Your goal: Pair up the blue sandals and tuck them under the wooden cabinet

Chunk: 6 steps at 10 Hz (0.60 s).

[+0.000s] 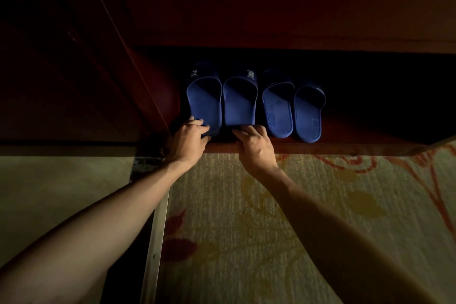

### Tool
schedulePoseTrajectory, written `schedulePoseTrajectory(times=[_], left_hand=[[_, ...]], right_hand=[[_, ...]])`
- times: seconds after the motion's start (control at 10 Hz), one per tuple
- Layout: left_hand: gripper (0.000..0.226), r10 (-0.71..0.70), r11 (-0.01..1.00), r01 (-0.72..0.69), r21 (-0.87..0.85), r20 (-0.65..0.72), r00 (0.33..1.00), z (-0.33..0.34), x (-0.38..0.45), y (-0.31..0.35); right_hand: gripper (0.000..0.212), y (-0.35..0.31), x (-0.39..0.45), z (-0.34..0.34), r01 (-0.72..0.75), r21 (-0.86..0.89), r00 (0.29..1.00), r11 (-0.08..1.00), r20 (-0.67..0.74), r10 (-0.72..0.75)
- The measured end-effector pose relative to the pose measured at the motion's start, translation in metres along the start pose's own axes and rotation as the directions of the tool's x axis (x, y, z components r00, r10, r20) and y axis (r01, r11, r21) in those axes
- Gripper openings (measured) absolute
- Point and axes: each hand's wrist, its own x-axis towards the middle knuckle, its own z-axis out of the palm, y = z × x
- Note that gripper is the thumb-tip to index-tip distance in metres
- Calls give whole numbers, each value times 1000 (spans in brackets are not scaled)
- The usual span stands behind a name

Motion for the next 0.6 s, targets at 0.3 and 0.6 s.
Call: schedulePoseTrajectory(times=[0.3, 0.6], left_hand=[[36, -11, 1000, 10, 22, 40, 999, -4, 0, 1], [36, -47, 999, 44, 18, 271, 961, -31, 27, 23]], right_hand=[[33, 3, 1, -2, -1, 9, 1000, 1000, -27, 1], [36, -4, 28, -37, -77, 11, 968, 997, 242, 72]])
